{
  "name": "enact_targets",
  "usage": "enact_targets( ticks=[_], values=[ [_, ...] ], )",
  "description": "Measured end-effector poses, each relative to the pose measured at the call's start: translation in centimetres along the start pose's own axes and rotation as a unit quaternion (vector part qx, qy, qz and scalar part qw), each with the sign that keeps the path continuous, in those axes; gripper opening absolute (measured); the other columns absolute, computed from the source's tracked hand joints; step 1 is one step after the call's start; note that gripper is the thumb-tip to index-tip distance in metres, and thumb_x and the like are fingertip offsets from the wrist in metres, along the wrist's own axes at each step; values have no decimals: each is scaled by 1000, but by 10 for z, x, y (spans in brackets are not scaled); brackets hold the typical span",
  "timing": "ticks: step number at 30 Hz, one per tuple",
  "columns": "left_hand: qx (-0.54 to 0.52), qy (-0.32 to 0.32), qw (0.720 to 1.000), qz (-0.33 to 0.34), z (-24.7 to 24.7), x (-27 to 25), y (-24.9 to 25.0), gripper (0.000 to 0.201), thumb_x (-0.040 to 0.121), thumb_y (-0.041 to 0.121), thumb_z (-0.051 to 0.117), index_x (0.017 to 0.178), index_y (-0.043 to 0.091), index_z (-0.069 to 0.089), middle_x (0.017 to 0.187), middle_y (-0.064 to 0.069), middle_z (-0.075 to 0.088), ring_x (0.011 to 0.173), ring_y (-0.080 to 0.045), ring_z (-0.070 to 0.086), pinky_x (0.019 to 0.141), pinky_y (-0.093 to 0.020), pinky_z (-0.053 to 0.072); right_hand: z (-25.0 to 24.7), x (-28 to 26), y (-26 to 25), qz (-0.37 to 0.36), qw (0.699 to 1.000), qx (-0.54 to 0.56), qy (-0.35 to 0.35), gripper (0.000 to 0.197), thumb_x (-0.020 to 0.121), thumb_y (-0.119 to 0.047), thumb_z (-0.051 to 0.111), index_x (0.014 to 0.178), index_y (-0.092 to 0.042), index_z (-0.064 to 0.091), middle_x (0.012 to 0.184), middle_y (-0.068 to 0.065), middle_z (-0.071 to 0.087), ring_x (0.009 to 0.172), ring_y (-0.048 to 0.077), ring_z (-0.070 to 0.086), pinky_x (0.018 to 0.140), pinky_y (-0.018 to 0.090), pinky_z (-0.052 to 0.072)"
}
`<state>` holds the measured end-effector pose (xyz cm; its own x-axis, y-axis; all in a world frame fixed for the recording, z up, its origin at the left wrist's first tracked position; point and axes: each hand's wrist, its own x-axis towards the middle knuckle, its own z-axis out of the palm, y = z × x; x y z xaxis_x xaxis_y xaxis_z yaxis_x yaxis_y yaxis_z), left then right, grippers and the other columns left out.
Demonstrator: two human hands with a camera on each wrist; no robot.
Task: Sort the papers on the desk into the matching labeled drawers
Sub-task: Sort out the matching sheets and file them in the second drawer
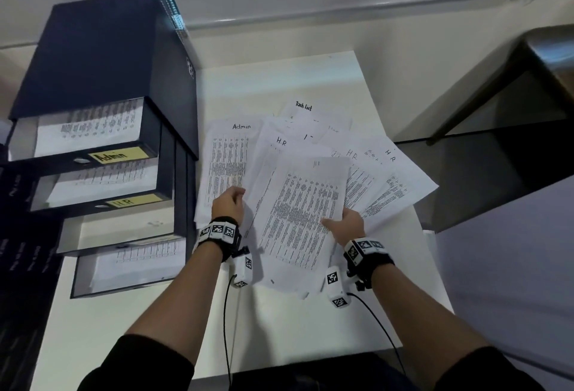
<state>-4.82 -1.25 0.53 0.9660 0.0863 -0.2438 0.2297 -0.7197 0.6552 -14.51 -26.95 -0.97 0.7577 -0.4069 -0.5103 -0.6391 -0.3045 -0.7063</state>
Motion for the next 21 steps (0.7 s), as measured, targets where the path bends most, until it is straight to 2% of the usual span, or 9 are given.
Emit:
enact_targets(
  ticks=[3, 5, 6, 8, 10, 13, 16, 19, 21],
  values=[
    [19, -24, 1000, 3, 4, 0, -2, 60, 93, 64, 41, 80, 11, 65, 95, -9, 64, 82, -22, 57, 76, -31, 46, 11, 2, -10, -22, 999, -30, -24, 17, 84, -18, 75, 97, -10, 67, 88, 3, 70, 71, 16, 65, 50, 15, 42],
    [49, -11, 998, -25, 4, -1, 4, 74, 79, 78, 49, 90, 7, 67, 112, -6, 58, 101, -24, 57, 89, -39, 50, 17, 1, -16, -49, 997, -23, -47, 18, 85, -18, 75, 101, -12, 68, 84, -4, 66, 64, 5, 60, 48, 10, 38],
    [70, -10, 997, -37, 3, -1, 6, 79, 72, 77, 61, 102, 5, 67, 119, -4, 55, 109, -23, 54, 94, -41, 50, 18, -1, -19, -60, 996, -22, -55, 17, 85, -19, 75, 100, -15, 67, 80, -8, 64, 62, 3, 58, 49, 10, 38],
    [100, -37, 993, -50, 0, 0, 10, 69, 69, 58, 80, 108, 4, 64, 117, -7, 58, 102, -23, 57, 87, -38, 54, 20, 2, -20, -67, 996, -17, -65, 16, 85, -23, 75, 96, -15, 66, 73, -12, 62, 62, 7, 60, 49, 12, 39],
    [74, -72, 993, -55, -4, 1, 14, 50, 77, 39, 80, 109, 3, 64, 109, -12, 68, 84, -23, 60, 73, -31, 55, 15, 3, -24, -72, 995, -13, -64, 21, 86, -24, 74, 102, -11, 69, 72, -11, 63, 62, 6, 60, 48, 11, 39],
    [-28, -92, 995, -18, -16, -1, 19, 41, 85, 34, 74, 111, 5, 66, 105, -11, 72, 86, -23, 66, 74, -30, 54, 4, 8, -34, -77, 995, 30, -46, 35, 87, -22, 73, 118, -9, 67, 91, -5, 67, 85, 15, 70, 53, 6, 42],
    [-126, -81, 989, 17, -37, -10, 37, 39, 86, 39, 72, 111, 9, 68, 100, -5, 74, 87, -22, 70, 79, -36, 59, -11, 11, -54, -64, 990, 124, -5, 60, 82, -27, 78, 133, -9, 51, 116, -5, 59, 109, 17, 59, 88, 24, 46],
    [-170, -82, 981, 54, -59, -18, 62, 34, 88, 40, 69, 110, 14, 69, 95, 1, 76, 80, -10, 71, 71, -25, 58, -21, 18, -78, -51, 979, 195, -35, 89, 70, -46, 83, 141, -13, 38, 135, -6, 52, 122, 18, 53, 105, 42, 42],
    [-200, -75, 973, 84, -72, -20, 74, 26, 90, 35, 68, 105, 15, 70, 88, 5, 76, 76, -7, 69, 67, -20, 54, -26, 19, -97, -57, 975, 212, -44, 97, 66, -49, 83, 142, -10, 37, 139, -2, 53, 124, 20, 54, 109, 49, 41]
  ],
)
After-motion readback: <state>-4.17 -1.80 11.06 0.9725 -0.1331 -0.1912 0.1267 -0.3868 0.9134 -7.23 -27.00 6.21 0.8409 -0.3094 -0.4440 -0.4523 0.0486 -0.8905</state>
